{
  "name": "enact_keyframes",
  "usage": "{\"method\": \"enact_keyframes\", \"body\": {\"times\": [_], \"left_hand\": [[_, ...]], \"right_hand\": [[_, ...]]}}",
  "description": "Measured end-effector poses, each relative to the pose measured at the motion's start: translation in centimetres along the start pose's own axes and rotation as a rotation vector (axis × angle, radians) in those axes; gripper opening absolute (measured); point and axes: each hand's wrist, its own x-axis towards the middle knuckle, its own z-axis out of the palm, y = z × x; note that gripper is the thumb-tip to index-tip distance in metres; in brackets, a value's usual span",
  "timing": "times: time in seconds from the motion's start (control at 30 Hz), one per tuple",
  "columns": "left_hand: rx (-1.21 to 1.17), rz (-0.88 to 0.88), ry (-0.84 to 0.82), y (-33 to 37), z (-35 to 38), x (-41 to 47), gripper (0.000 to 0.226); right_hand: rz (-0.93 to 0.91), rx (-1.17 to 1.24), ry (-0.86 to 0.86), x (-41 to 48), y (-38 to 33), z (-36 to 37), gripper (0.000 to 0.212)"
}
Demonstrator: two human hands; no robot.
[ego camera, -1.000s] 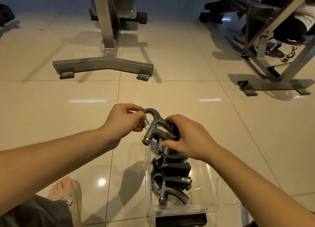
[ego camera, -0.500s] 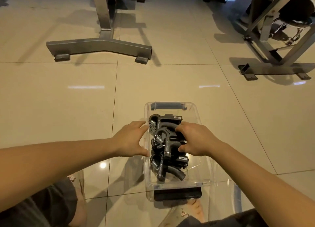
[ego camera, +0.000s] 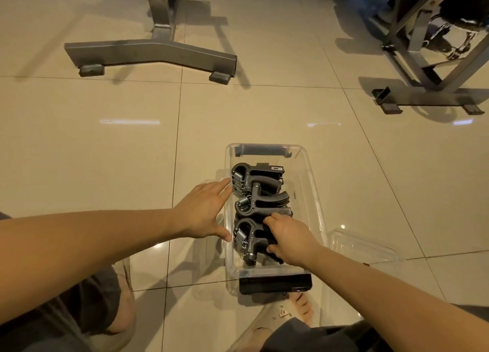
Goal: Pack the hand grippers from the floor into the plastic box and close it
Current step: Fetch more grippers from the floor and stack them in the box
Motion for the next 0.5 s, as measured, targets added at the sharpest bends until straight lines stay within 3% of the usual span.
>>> {"method": "enact_keyframes", "body": {"times": [0.3, 0.5], "left_hand": [[-0.002, 0.008, 0.010, -0.4, 0.3, 0.1, 0.129], [0.051, -0.011, 0.001, 0.0, 0.1, 0.1, 0.126]], "right_hand": [[0.004, 0.012, -0.009, -0.2, 0.4, 0.8, 0.059], [0.047, 0.044, -0.108, 0.1, -0.4, -1.2, 0.075]]}}
